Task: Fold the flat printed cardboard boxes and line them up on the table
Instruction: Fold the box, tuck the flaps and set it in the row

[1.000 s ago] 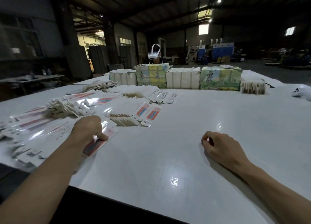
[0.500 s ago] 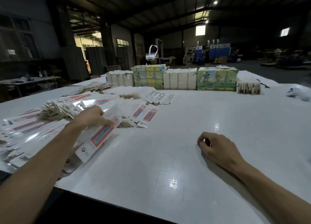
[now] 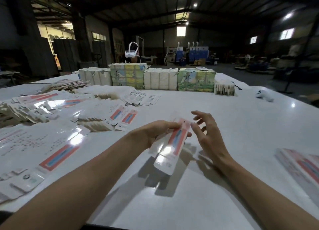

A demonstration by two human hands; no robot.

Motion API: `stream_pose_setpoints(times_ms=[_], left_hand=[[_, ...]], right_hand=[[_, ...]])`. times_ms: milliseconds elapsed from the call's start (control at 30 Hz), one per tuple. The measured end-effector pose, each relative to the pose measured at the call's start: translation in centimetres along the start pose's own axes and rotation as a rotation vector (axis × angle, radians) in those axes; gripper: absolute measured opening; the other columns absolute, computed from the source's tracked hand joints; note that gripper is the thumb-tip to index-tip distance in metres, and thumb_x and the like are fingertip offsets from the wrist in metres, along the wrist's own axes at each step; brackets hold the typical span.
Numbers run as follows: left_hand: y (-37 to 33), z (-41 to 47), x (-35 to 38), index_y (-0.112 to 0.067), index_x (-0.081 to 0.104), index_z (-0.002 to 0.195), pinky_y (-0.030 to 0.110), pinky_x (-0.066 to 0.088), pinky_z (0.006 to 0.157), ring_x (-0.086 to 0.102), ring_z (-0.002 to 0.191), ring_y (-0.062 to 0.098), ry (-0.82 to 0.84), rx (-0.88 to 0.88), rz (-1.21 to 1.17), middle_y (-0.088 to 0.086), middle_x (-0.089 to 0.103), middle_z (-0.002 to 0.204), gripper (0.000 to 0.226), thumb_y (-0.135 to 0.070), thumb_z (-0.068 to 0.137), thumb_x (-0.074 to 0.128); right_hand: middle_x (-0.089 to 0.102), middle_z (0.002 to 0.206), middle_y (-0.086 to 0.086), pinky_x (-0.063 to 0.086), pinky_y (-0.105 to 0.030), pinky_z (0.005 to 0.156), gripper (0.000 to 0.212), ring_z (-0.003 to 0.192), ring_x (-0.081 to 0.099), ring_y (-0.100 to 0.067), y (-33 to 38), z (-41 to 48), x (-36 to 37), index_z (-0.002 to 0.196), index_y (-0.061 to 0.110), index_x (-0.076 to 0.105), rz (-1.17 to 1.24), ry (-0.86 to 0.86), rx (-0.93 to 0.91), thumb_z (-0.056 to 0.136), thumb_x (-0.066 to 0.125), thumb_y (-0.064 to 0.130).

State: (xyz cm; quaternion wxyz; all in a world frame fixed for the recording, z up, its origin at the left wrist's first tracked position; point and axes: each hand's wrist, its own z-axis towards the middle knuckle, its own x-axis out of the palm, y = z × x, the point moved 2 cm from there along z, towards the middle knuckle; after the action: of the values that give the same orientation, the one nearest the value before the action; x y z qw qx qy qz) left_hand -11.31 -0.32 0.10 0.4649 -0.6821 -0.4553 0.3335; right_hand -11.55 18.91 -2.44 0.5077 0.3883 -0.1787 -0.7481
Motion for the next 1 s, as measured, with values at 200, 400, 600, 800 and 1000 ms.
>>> stream_pose_setpoints(times_ms=[200,400,600,800,1000], left_hand=[[2.6,4.1,3.4,-0.006,0.064,0.116,0.037,0.061,0.073,0.074,0.076,0.026,-0.054,0.130,-0.042,0.016,0.073,0.097,0.053,-0.055,0.099,0.063],[3.5,3.7,2.4,-0.022,0.072,0.099,0.030,0.061,0.063,0.079,0.075,0.025,-0.111,0.149,0.031,0.008,0.079,0.088,0.070,-0.085,0.088,0.042],[3.2,3.4,2.6,-0.023,0.075,0.096,0.031,0.062,0.064,0.076,0.070,0.024,-0.111,0.225,-0.141,0.010,0.077,0.087,0.075,-0.080,0.097,0.025],[3.4,3.5,1.8,-0.021,0.074,0.089,0.029,0.059,0.058,0.074,0.064,0.021,-0.189,0.247,-0.166,0.010,0.075,0.080,0.063,-0.064,0.107,0.031],[3.4,3.3,1.9,-0.017,0.069,0.093,0.027,0.058,0.056,0.073,0.061,0.019,-0.220,0.246,-0.032,0.008,0.074,0.076,0.058,-0.059,0.109,0.032]], right_hand=[[0.055,0.137,0.006,0.043,-0.039,0.112,0.034,0.126,0.042,-0.008,-1.6,0.0,-0.1,0.137,0.018,0.063,-0.212,0.073,0.030,0.111,0.046,0.030],[0.054,0.138,0.005,0.045,-0.045,0.109,0.036,0.126,0.046,-0.010,-1.2,0.4,-0.1,0.137,0.019,0.062,-0.350,0.107,0.035,0.110,0.046,0.036],[0.066,0.121,0.000,0.058,-0.039,0.094,0.028,0.105,0.063,-0.014,-0.8,1.5,-0.7,0.122,0.015,0.068,-0.366,0.182,-0.011,0.106,0.057,0.035],[0.069,0.122,0.000,0.063,-0.042,0.087,0.031,0.098,0.072,-0.017,-0.7,2.0,-0.9,0.125,0.013,0.069,-0.324,0.200,-0.053,0.106,0.058,0.034],[0.070,0.100,-0.003,0.063,-0.030,0.076,0.023,0.084,0.074,-0.015,-1.7,1.6,-0.6,0.107,0.012,0.066,-0.209,0.123,0.025,0.104,0.062,0.035]])
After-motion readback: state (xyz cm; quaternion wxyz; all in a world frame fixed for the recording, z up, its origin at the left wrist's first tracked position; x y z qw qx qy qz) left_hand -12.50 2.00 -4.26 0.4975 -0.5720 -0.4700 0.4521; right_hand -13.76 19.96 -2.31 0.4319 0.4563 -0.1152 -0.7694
